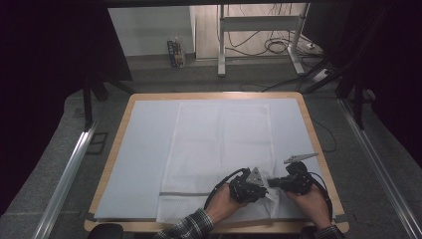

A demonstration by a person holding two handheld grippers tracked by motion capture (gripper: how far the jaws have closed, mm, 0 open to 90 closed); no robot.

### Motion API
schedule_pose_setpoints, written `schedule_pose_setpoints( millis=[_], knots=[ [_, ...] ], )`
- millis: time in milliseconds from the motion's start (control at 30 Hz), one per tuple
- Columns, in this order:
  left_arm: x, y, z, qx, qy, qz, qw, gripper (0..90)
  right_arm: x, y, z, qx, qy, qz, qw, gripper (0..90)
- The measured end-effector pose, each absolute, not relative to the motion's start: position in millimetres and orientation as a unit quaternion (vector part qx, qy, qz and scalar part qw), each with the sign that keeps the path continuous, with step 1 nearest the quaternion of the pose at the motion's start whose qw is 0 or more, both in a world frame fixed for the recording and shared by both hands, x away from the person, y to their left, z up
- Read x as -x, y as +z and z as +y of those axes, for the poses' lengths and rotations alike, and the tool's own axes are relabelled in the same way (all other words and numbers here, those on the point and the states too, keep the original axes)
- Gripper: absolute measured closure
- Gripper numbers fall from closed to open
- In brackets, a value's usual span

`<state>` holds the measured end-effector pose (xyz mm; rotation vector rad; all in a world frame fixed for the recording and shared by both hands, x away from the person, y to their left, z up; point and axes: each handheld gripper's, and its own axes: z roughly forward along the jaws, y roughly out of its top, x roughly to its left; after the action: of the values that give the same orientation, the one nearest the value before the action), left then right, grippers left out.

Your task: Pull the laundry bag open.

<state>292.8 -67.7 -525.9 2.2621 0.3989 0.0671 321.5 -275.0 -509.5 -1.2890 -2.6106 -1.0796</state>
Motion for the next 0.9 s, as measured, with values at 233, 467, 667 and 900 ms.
schedule_pose_setpoints(
  millis=[233, 467, 667, 900],
  knots=[
    [-293.9, -523.3, -61.7, -0.894, 0.020, 0.166, 0.417, 84.0, -320.0, -506.2, -276.0, 0.418, -0.343, -0.841, 0.004, 87.7],
    [-293.7, -523.7, -56.4, -0.896, 0.021, 0.168, 0.411, 84.0, -320.2, -506.2, -276.6, 0.419, -0.341, -0.842, 0.001, 87.8],
    [-293.7, -523.7, -50.6, -0.896, 0.022, 0.172, 0.409, 84.0, -320.3, -506.7, -276.8, 0.421, -0.342, -0.840, 0.001, 87.8],
    [-294.4, -526.2, -37.6, -0.896, 0.023, 0.180, 0.405, 84.0, -320.9, -506.3, -281.5, 0.426, -0.341, -0.838, -0.005, 87.8]
  ],
)
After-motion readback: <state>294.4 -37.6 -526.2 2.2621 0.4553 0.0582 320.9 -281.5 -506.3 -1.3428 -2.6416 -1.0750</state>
